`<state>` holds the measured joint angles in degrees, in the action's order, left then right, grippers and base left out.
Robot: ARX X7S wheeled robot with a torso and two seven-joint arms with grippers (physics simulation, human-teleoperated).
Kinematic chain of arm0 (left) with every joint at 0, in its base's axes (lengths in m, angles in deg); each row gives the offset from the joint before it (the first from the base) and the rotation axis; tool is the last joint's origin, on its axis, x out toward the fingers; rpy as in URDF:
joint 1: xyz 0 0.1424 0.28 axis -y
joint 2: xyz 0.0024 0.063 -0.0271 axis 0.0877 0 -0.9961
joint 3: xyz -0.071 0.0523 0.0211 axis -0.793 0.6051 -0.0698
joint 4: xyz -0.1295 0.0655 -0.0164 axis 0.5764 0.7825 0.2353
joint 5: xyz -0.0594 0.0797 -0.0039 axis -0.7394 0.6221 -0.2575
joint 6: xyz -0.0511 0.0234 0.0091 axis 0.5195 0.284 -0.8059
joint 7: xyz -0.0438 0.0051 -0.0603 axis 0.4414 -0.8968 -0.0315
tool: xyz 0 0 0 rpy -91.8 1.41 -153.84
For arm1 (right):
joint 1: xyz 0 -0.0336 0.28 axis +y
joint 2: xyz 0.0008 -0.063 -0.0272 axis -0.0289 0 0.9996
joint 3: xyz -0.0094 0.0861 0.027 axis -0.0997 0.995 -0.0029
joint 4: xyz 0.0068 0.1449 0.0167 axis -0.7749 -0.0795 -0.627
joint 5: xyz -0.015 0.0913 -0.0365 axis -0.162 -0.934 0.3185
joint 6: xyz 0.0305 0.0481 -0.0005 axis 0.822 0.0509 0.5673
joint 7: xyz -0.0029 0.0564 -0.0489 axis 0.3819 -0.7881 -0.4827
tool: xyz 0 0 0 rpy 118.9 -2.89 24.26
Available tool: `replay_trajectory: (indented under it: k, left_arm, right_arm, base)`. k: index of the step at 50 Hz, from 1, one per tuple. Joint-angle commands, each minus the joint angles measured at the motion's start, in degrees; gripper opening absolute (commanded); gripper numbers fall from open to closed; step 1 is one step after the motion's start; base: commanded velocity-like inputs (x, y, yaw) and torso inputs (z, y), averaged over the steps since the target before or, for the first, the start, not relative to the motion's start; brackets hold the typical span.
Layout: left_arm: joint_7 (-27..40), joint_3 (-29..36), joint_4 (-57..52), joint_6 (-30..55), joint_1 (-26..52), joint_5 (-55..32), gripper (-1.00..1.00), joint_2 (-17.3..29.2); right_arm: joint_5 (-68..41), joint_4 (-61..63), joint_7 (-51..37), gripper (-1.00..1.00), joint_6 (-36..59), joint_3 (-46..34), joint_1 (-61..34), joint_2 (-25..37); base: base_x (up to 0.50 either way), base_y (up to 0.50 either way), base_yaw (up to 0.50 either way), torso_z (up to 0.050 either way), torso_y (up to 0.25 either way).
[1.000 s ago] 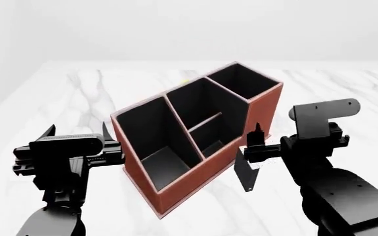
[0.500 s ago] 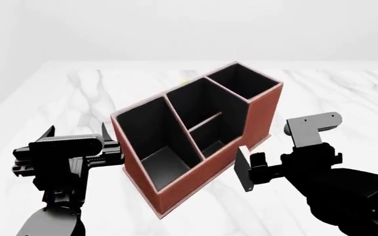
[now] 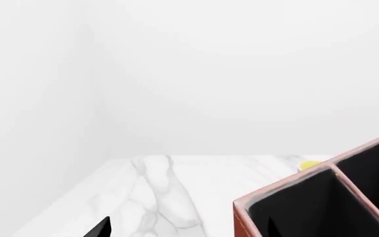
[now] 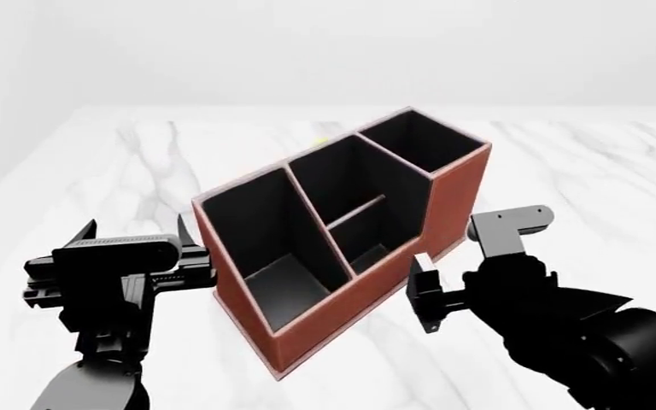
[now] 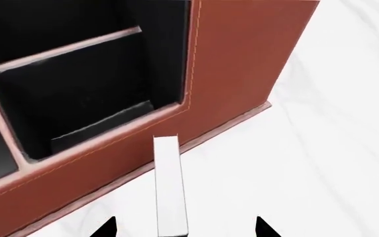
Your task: Pick up the book and place it in the left compartment of the caddy.
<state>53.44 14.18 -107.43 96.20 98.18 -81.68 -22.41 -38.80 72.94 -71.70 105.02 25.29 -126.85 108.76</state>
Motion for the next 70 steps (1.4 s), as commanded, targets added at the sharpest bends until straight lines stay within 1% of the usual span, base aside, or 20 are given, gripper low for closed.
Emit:
replay_trajectory:
  k: [1,8,16,34,35,49,56,62,64,68,70]
  left_arm:
    - [0.28,0.20,-0.10,0.13,0.07,-0.18,1.00,0.23]
    - [0.42,0.37,-0.12,0.20,0.25,-0.33,1.00,0.29]
    - [0.58,0.25,-0.34,0.39,0.35,-0.63,1.00,0.49]
    - [0.88,0.57,0.22,-0.47,-0.29,-0.88,1.00,0.64]
    - [0.91,0.62,0.24,-0.52,-0.35,-0.84,1.00,0.67]
    - [1.22,0.58,0.39,-0.97,-0.81,-1.17,1.00,0.83]
    - [1.42,0.56,0.05,-0.78,-0.77,-1.40,1.00,0.98]
    - [1.60,0.56,-0.10,-0.83,-0.88,-1.51,1.00,1.09]
    - [1.68,0.41,-0.42,-0.51,-0.75,-1.69,1.00,1.18]
    - [1.76,0.40,-0.45,-0.47,-0.63,-1.80,1.00,1.26]
    - [1.78,0.42,-0.40,-0.51,-0.61,-1.86,1.00,1.28]
  right_arm:
    - [3.38,-10.15,3.55,1.00,-5.21,-4.95,-2.61,-1.77]
    - [4.91,-14.33,5.11,1.00,-7.59,-6.97,-2.35,-2.23]
    - [5.17,-18.85,6.41,1.00,-7.75,-8.05,-3.05,-3.19]
    - [5.97,-22.02,7.50,1.00,-9.45,-9.36,-3.44,-3.55]
    - [6.04,-22.18,7.33,-1.00,-9.64,-9.23,-3.45,-3.61]
    - [6.40,-22.62,6.48,-1.00,-10.94,-8.92,-3.06,-3.80]
    - [5.84,-19.72,5.36,-1.00,-9.83,-8.51,-3.04,-3.29]
    - [3.69,-11.91,3.26,-1.00,-6.62,-6.17,-4.57,-1.47]
    - [1.28,-6.59,1.57,-1.00,-3.08,-3.86,-5.61,-0.56]
    - [-2.27,0.20,-0.90,-1.00,1.93,-0.68,-6.27,0.38]
    - [-5.38,5.20,-3.00,-1.00,6.22,2.38,-6.87,0.90]
  base:
    - [0.00,0.00,0.00,0.000,0.000]
    - [0.00,0.00,0.00,0.000,0.000]
    - [0.00,0.00,0.00,0.000,0.000]
    - [0.00,0.00,0.00,0.000,0.000]
    - [0.00,0.00,0.00,0.000,0.000]
    - [0.00,0.00,0.00,0.000,0.000]
    - [0.00,0.00,0.00,0.000,0.000]
    - [0.00,0.00,0.00,0.000,0.000]
    - [0.00,0.00,0.00,0.000,0.000]
    - [0.00,0.00,0.00,0.000,0.000]
    - [0.00,0.00,0.00,0.000,0.005]
